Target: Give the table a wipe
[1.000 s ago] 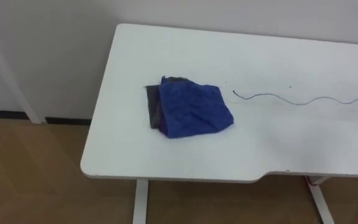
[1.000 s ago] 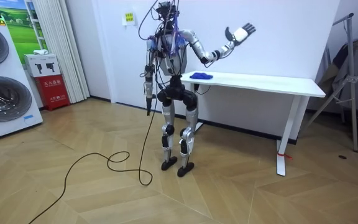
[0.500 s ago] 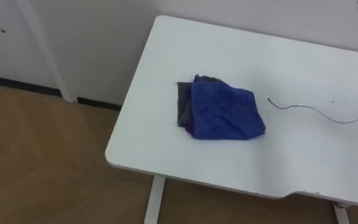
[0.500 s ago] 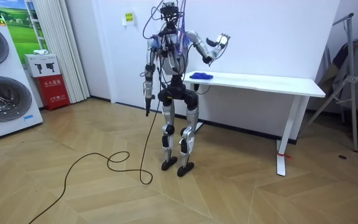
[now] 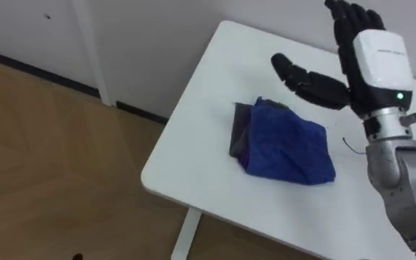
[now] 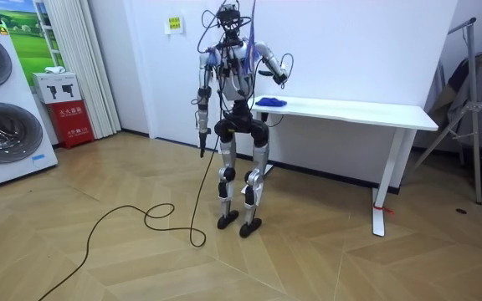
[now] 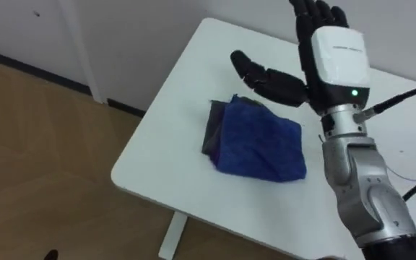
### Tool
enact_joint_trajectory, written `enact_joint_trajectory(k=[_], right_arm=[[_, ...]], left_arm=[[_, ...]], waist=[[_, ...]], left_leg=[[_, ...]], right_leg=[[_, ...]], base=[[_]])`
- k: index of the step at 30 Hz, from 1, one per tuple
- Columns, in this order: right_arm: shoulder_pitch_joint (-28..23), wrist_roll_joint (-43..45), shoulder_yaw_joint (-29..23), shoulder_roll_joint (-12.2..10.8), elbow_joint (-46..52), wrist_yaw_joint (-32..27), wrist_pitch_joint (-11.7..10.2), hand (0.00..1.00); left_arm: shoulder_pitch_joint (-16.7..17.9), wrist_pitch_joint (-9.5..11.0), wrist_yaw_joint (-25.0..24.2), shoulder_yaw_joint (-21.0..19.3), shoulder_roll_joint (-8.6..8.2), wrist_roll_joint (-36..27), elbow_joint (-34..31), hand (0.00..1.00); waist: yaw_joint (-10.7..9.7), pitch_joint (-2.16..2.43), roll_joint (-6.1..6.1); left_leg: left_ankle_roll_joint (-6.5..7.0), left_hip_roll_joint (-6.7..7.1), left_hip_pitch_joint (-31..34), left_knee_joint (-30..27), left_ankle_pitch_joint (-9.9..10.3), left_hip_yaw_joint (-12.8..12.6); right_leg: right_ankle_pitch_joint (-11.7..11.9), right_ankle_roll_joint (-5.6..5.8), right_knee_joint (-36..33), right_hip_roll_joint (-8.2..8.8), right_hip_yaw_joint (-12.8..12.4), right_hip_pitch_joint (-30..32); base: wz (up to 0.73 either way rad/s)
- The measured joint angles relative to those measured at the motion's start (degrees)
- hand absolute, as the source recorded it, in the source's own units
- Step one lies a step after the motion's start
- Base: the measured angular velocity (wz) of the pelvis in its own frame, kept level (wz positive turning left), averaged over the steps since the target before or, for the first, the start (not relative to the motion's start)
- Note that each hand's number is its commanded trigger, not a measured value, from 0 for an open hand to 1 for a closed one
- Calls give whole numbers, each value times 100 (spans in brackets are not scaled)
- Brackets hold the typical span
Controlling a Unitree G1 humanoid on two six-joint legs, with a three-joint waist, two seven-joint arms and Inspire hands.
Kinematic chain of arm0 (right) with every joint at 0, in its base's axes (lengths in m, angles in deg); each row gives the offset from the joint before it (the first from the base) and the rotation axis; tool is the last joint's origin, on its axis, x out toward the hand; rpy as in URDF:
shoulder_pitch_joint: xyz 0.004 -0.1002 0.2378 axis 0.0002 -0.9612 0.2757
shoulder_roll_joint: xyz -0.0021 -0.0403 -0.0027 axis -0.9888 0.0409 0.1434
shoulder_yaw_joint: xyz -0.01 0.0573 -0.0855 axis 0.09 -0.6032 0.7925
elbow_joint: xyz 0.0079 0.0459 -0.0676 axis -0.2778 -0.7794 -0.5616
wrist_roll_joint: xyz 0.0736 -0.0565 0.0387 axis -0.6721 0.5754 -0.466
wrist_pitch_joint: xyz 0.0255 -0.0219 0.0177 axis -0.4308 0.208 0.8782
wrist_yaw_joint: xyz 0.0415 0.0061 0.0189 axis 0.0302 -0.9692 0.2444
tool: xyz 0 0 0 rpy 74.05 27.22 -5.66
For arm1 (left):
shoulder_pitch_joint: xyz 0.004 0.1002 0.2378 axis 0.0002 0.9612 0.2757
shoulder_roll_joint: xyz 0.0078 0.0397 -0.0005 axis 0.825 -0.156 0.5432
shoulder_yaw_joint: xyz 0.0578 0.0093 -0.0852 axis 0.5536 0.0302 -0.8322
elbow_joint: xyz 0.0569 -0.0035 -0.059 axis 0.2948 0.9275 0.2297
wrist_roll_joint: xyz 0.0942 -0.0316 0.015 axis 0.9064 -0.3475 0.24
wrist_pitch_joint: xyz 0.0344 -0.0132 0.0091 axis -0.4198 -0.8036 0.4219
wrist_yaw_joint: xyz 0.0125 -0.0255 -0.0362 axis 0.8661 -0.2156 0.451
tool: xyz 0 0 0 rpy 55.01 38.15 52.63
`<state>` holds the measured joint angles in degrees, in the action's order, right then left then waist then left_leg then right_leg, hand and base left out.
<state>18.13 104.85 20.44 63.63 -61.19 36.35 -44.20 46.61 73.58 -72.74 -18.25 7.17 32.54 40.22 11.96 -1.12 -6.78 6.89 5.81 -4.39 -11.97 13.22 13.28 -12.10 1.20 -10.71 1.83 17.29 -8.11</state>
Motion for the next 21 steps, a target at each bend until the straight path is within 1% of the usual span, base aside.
enact_joint_trajectory(k=[2,4,5,6,7,8,9,10,11,12,13,14,15,16,17,18,19,20,21], right_arm=[[-19,205,165,-3,-147,118,40,0],[-85,372,319,-16,-284,177,32,0],[-193,499,353,-48,-289,264,2,0],[-222,588,377,-84,-285,338,-55,0],[-242,640,398,-97,-292,340,-78,0],[-328,700,490,-115,-312,339,-79,0],[-337,702,625,-165,-444,340,-60,0],[-360,703,639,-243,-505,340,-34,0],[-438,696,553,-347,-511,341,71,0],[-443,683,483,-425,-531,345,138,0],[-472,696,483,-489,-563,367,150,0],[-488,741,482,-524,-570,398,119,0],[-508,765,478,-524,-576,397,82,0],[-544,824,475,-527,-575,398,15,0],[-634,908,454,-529,-538,395,0,0],[-699,921,440,-536,-538,395,-3,0],[-805,920,433,-555,-549,397,1,0],[-909,919,385,-573,-558,404,1,0],[-993,926,297,-593,-560,414,5,0]], left_arm=[[15,-1,-2,4,10,32,-55,0],[-18,-1,7,56,22,33,-58,0],[-66,4,14,128,51,59,-59,0],[-101,5,24,127,55,160,-58,0],[-112,-1,28,124,48,230,-45,0],[-76,-9,18,126,55,282,-44,0],[18,-14,0,128,77,274,-29,0],[35,-11,-26,132,87,269,-30,0],[-45,3,-96,147,86,257,-37,0],[-100,79,-141,185,92,252,-86,0],[-62,95,-142,162,83,257,-86,0],[-16,95,-145,130,52,266,-86,0],[7,95,-156,117,36,269,-86,0],[45,93,-190,99,41,292,-86,0],[61,91,-197,99,47,297,-79,0],[65,90,-197,104,39,283,-77,0],[101,93,-200,105,13,241,-74,0],[122,93,-214,104,-30,200,-73,0],[115,95,-219,102,-76,201,-75,0]], waist=[[50,-9,21],[95,-22,68],[144,-7,65],[163,-11,80],[141,-4,140],[53,30,238],[-32,19,221],[-83,34,188],[-174,17,141],[-177,40,148],[-124,128,104],[-69,139,113],[-70,122,130],[-66,103,152],[-107,108,116],[-163,115,116],[-228,99,139],[-264,67,184],[-304,47,228]], left_leg=[[0,-1,6,10,0,50],[0,-9,-5,4,0,205],[0,-13,18,0,0,445],[-9,-31,73,-12,5,588],[-45,-69,83,-27,26,643],[-203,-141,87,-139,75,570],[-641,-106,239,-436,164,51],[-678,-147,307,-388,175,-317],[-692,-283,589,-103,76,-781],[-439,-523,938,5,-496,-1260],[-415,-481,877,-26,-534,-1383],[-398,-471,701,55,-548,-1363],[-398,-467,614,82,-549,-1289],[-400,-454,528,109,-547,-1163],[-405,-411,480,134,-539,-1133],[-410,-404,456,147,-536,-1125],[-414,-408,375,193,-534,-1132],[-416,-416,306,259,-533,-1144],[-420,-415,318,272,-530,-1143]], right_leg=[[0,0,-8,-7,-12,53],[-35,8,-27,-43,-30,124],[-64,-26,87,-146,-214,280],[68,-191,348,-226,-412,629],[224,-270,402,-285,-487,816],[507,-378,349,-293,-361,828],[553,-411,351,-211,-512,643],[553,-411,353,-149,-664,572],[546,-400,347,-70,-912,510],[437,-217,271,-37,-935,504],[362,-94,254,11,-939,510],[323,-21,201,28,-856,460],[302,27,207,27,-820,442],[365,70,339,38,-758,434],[424,-13,405,102,-679,484],[419,-30,360,110,-603,447],[420,-32,362,101,-558,352],[415,-40,358,94,-543,311],[403,-60,340,95,-547,315]], base=[[5],[-5],[-23],[-29],[-19],[0],[14],[37],[47],[30],[0],[-15],[0],[11],[17],[25],[17],[7],[-4]])
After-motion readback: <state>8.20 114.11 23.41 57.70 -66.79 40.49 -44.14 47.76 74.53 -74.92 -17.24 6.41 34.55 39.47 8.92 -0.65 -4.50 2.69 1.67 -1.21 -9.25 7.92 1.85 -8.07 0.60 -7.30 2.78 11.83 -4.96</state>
